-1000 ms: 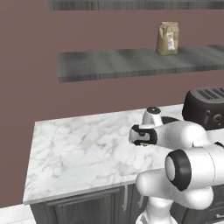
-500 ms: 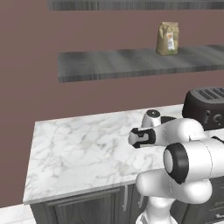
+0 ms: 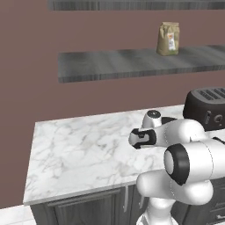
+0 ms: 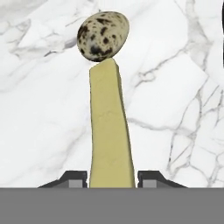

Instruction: Pick the egg and butter from the fridge and place them by the bowl for mixing.

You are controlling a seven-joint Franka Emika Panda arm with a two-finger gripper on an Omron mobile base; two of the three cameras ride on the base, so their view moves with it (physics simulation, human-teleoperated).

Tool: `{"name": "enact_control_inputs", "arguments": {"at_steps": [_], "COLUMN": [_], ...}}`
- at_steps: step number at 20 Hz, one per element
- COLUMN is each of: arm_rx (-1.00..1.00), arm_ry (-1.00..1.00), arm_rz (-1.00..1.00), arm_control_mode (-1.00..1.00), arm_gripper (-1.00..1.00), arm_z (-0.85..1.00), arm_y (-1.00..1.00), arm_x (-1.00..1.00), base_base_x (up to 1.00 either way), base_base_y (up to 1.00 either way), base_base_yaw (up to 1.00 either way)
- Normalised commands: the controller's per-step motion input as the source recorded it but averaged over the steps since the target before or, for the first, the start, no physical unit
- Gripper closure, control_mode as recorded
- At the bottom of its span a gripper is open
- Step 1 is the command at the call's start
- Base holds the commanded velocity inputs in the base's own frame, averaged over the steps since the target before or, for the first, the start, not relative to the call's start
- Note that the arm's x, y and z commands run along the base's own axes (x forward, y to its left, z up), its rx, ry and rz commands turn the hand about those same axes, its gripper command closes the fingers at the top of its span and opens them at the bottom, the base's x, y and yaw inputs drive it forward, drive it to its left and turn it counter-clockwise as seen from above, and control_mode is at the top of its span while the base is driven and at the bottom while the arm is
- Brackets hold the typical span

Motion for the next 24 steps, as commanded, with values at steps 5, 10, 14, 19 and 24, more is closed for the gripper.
{"name": "enact_control_inputs", "arguments": {"at_steps": [5,10,14,19,24], "arm_rx": [0.0,0.0,0.0,0.0,0.0], "arm_ry": [0.0,0.0,0.0,0.0,0.0], "arm_rz": [0.0,0.0,0.0,0.01,0.05], "arm_control_mode": [-1.0,-1.0,-1.0,-1.0,-1.0], "arm_gripper": [-1.0,-1.0,-1.0,-1.0,-1.0], "arm_z": [0.0,0.0,0.0,0.12,0.67], "arm_y": [0.0,0.0,0.0,0.0,0.0], "arm_x": [0.0,0.0,0.0,0.02,-0.11], "base_base_x": [0.0,0.0,0.0,0.0,0.0], "base_base_y": [0.0,0.0,0.0,0.0,0.0], "base_base_yaw": [0.0,0.0,0.0,0.0,0.0]}}
